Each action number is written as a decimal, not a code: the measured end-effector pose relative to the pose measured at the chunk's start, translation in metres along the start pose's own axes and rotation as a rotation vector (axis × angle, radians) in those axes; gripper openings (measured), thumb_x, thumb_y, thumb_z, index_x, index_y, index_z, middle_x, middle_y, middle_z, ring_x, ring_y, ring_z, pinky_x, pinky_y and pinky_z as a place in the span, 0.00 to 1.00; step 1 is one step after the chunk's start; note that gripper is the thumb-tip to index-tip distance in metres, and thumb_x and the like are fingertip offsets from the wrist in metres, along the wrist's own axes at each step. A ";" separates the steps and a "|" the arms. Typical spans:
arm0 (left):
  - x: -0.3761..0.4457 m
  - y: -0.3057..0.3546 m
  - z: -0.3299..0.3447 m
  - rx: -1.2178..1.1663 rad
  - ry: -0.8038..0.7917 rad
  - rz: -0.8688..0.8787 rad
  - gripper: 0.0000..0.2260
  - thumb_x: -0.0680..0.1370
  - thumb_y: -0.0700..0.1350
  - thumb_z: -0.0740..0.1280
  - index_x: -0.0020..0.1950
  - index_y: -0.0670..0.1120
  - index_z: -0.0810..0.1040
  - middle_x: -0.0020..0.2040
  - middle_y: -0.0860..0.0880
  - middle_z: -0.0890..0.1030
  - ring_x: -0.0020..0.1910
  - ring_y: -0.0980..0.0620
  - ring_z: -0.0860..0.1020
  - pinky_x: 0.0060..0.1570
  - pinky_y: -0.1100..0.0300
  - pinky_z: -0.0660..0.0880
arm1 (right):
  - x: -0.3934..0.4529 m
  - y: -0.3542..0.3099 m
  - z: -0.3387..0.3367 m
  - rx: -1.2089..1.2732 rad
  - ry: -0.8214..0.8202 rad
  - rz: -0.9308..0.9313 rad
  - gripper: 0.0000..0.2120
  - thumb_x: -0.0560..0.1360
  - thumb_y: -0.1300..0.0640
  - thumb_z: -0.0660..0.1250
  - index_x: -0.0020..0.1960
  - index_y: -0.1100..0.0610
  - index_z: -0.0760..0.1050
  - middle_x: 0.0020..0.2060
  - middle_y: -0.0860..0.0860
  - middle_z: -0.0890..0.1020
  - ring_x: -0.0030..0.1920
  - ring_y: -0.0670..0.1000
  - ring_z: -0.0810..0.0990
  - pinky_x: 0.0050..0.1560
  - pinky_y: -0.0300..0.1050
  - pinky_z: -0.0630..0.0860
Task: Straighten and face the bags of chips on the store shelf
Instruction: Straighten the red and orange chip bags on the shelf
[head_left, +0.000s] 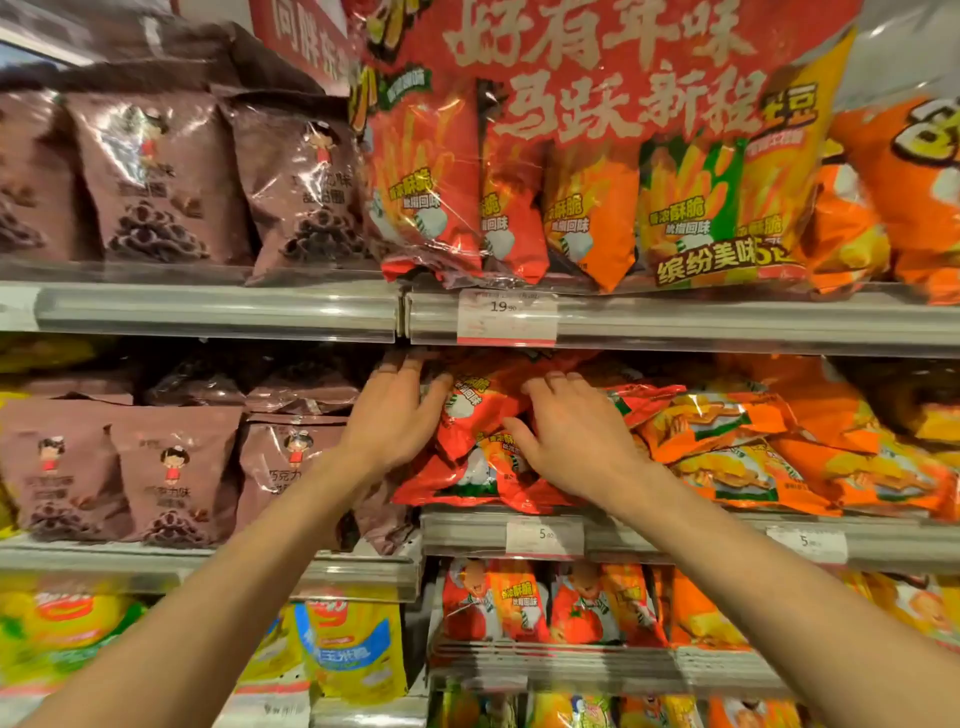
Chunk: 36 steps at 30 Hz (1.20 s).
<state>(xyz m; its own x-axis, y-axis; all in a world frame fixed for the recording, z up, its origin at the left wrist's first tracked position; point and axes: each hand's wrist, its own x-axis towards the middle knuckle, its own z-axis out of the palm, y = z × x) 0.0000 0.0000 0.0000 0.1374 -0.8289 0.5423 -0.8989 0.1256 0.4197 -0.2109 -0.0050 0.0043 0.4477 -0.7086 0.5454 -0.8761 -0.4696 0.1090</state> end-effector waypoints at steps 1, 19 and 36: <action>0.007 -0.001 0.002 -0.022 -0.026 -0.033 0.20 0.83 0.53 0.58 0.68 0.41 0.73 0.64 0.35 0.76 0.64 0.35 0.73 0.61 0.50 0.70 | 0.003 -0.003 -0.001 0.002 -0.002 0.027 0.24 0.81 0.41 0.57 0.63 0.59 0.74 0.57 0.57 0.80 0.59 0.59 0.76 0.56 0.52 0.74; -0.030 0.003 -0.022 -0.435 0.011 -0.234 0.26 0.73 0.59 0.71 0.66 0.48 0.77 0.56 0.49 0.78 0.49 0.51 0.81 0.56 0.53 0.78 | -0.002 -0.038 -0.002 0.825 -0.028 0.486 0.35 0.79 0.38 0.62 0.78 0.57 0.60 0.72 0.54 0.72 0.71 0.56 0.71 0.66 0.51 0.71; -0.075 -0.018 -0.036 -0.698 -0.021 -0.346 0.25 0.80 0.56 0.66 0.76 0.58 0.64 0.58 0.55 0.80 0.47 0.64 0.79 0.39 0.73 0.72 | -0.044 -0.062 0.015 1.146 -0.033 0.333 0.23 0.77 0.48 0.69 0.71 0.44 0.71 0.62 0.38 0.78 0.60 0.40 0.76 0.54 0.33 0.72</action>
<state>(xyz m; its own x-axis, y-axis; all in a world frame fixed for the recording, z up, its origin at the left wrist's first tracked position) 0.0212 0.0790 -0.0221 0.3479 -0.8928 0.2860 -0.3356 0.1662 0.9272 -0.1737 0.0470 -0.0384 0.2476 -0.8899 0.3831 -0.2878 -0.4451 -0.8480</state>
